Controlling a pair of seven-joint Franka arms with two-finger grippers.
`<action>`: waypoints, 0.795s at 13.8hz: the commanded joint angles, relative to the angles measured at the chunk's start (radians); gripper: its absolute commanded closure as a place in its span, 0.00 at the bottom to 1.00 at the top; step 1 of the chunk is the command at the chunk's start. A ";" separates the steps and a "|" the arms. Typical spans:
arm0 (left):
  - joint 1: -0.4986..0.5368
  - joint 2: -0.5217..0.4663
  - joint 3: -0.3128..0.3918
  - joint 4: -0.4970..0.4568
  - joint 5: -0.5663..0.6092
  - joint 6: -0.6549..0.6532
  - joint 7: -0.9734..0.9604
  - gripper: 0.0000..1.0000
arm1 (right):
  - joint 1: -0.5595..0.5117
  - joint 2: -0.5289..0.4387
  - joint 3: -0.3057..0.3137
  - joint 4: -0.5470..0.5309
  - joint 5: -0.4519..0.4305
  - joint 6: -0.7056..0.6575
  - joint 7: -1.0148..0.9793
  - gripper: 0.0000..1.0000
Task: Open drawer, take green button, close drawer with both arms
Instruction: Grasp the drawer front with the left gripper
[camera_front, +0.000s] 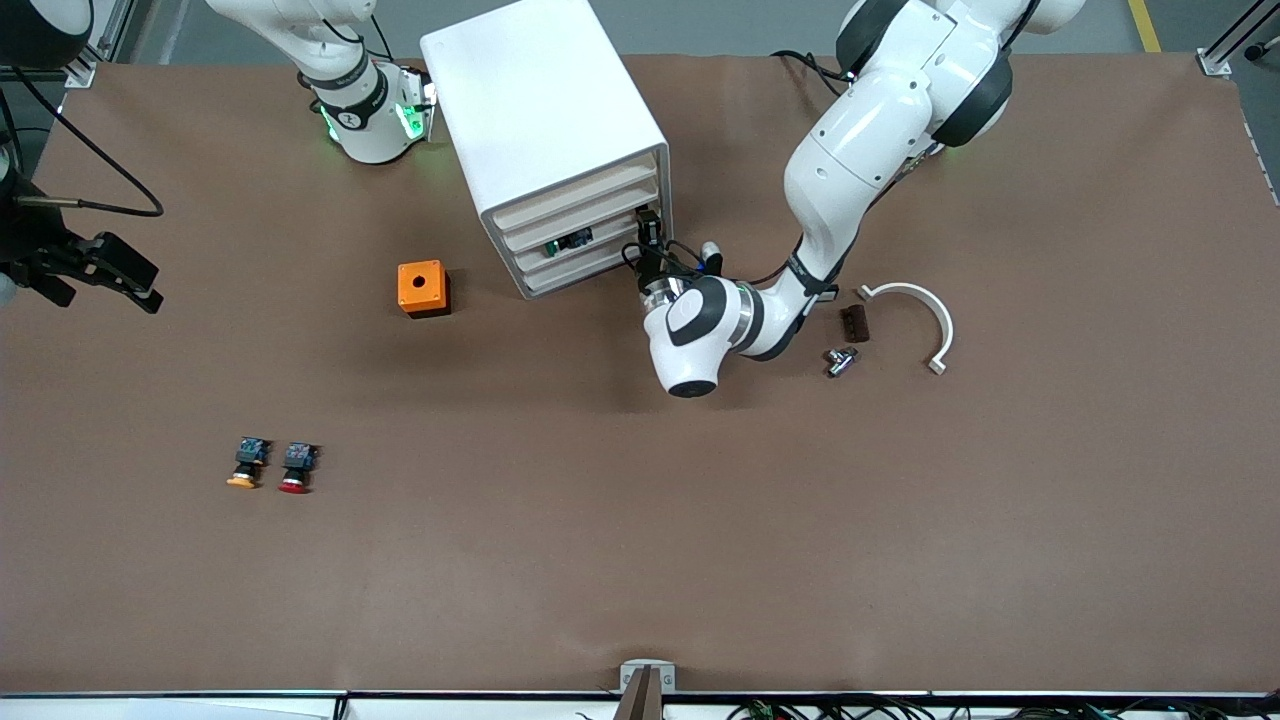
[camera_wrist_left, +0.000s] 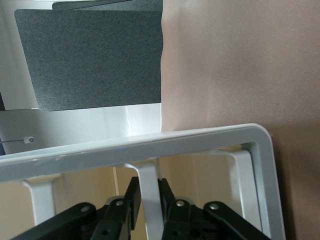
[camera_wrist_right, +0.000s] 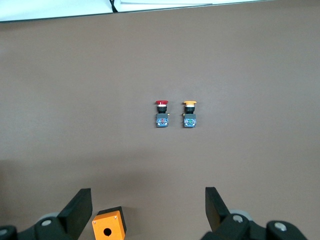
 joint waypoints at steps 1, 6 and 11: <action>-0.006 0.010 0.003 0.023 -0.026 -0.021 0.009 0.90 | 0.000 -0.001 0.011 0.006 -0.015 -0.003 -0.003 0.00; -0.002 0.010 0.014 0.026 -0.061 -0.015 0.010 0.93 | 0.012 0.032 0.013 0.010 0.001 -0.006 0.018 0.00; 0.040 0.010 0.015 0.028 -0.063 0.030 0.010 0.91 | 0.052 0.094 0.013 0.021 0.007 0.003 0.116 0.00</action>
